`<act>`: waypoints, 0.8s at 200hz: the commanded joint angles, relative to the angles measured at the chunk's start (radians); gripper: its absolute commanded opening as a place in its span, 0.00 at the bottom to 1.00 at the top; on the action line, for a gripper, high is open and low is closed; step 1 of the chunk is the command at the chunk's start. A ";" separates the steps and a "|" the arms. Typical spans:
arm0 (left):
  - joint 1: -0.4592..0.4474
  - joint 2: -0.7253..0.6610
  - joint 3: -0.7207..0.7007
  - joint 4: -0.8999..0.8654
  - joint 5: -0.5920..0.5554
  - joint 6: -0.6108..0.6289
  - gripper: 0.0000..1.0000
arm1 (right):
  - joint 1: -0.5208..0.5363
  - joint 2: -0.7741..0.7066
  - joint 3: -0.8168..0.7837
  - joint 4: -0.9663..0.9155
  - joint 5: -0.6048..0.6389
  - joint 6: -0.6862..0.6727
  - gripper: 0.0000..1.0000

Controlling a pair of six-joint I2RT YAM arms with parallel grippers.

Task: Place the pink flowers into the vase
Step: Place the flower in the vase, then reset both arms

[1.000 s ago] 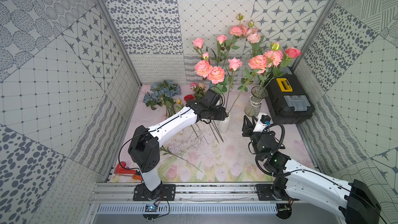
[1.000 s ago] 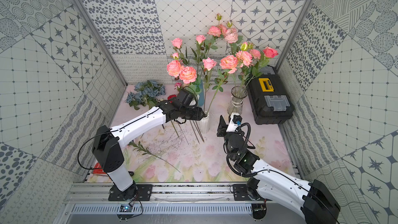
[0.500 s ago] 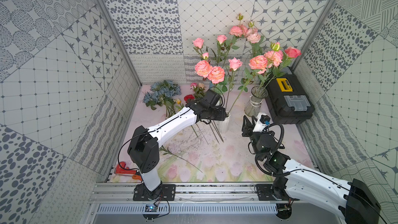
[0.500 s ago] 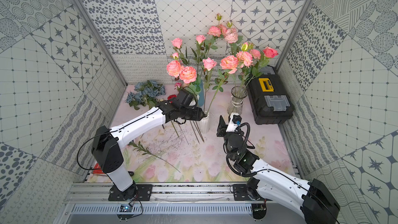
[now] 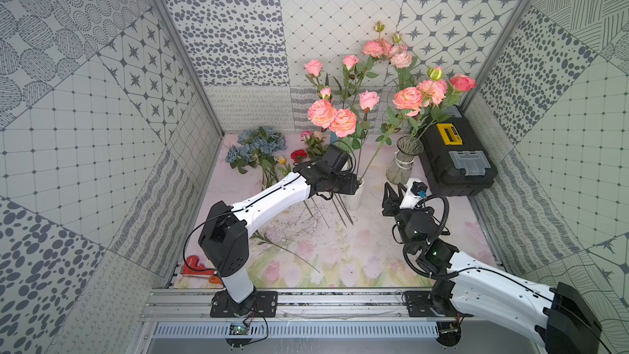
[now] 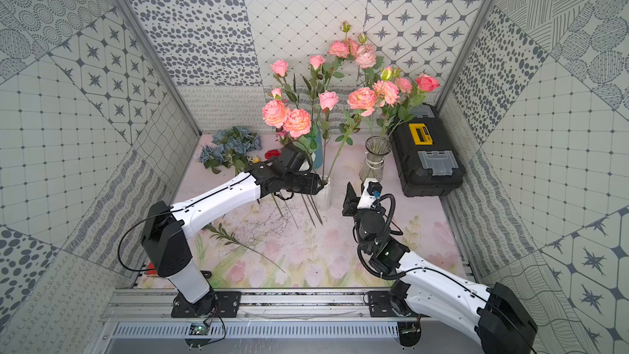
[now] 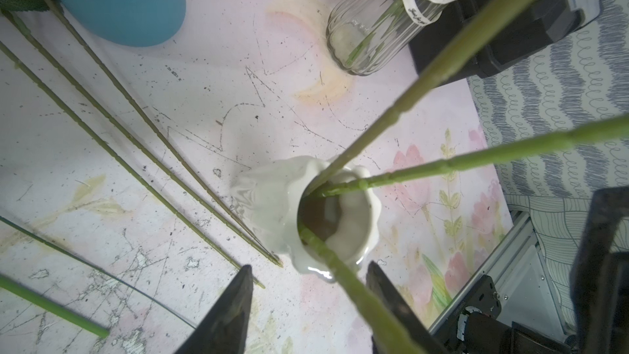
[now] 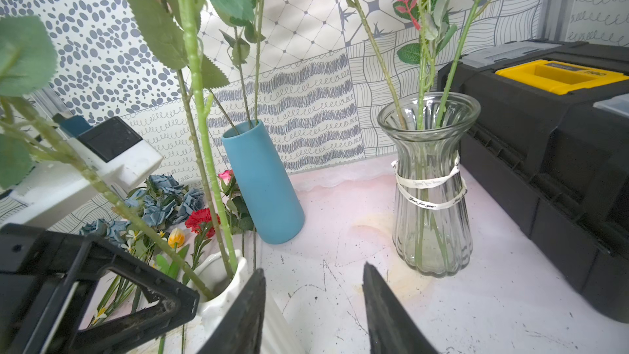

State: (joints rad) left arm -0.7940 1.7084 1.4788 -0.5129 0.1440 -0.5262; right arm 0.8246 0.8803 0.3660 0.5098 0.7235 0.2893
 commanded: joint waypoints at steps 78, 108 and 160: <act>-0.013 -0.030 -0.017 -0.013 -0.063 -0.021 0.55 | 0.005 0.006 -0.009 0.025 0.009 0.016 0.48; -0.013 -0.038 -0.020 -0.034 -0.106 -0.036 0.56 | 0.005 0.008 -0.006 0.024 0.008 0.016 0.48; -0.012 -0.047 -0.028 -0.050 -0.125 -0.055 0.57 | 0.006 0.005 -0.004 0.025 0.010 0.013 0.49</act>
State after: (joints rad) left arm -0.8036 1.6779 1.4555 -0.5224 0.0647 -0.5591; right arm 0.8246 0.8803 0.3649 0.5095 0.7242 0.2901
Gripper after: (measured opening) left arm 0.570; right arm 0.485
